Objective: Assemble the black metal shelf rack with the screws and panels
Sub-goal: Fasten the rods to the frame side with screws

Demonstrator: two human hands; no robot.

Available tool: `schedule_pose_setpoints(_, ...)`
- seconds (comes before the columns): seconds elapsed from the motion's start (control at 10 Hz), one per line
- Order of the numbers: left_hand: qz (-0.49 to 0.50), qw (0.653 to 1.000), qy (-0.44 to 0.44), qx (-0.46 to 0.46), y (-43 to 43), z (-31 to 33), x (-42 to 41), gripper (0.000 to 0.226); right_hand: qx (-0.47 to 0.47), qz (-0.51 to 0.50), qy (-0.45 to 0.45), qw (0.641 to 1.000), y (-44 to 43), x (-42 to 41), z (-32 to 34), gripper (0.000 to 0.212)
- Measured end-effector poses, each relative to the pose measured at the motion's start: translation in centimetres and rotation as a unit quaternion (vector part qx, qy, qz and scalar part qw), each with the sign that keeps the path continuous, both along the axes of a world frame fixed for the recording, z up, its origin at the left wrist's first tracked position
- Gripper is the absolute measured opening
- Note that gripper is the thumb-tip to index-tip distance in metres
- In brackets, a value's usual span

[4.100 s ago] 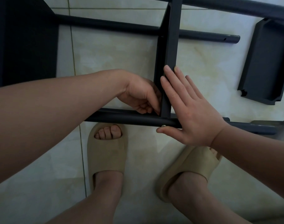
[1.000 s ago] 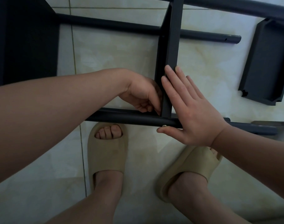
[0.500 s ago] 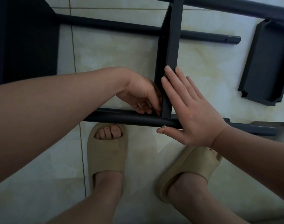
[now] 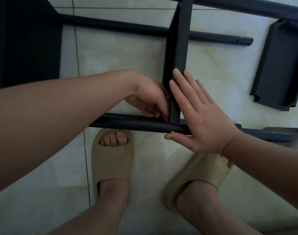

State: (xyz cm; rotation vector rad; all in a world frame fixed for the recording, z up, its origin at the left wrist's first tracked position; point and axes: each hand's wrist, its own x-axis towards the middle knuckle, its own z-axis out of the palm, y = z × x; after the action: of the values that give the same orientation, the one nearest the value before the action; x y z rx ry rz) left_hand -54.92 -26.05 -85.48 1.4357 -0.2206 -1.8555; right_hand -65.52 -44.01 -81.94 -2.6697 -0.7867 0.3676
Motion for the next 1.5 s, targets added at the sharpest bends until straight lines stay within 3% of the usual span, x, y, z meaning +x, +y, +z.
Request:
schedule_pose_setpoints(1.4, 0.024, 0.999, 0.022, -0.019, 0.6, -0.3, -0.2, 0.018, -0.003, 0.003, 0.001, 1.000, 0.0, 0.0, -0.1, 0.104)
schedule_pose_setpoints(1.5, 0.016, 1.000, -0.018, 0.008, 1.0, 0.0, -0.3, 0.022, -0.005, 0.004, 0.000, 1.000, -0.1, 0.0, -0.1, 0.105)
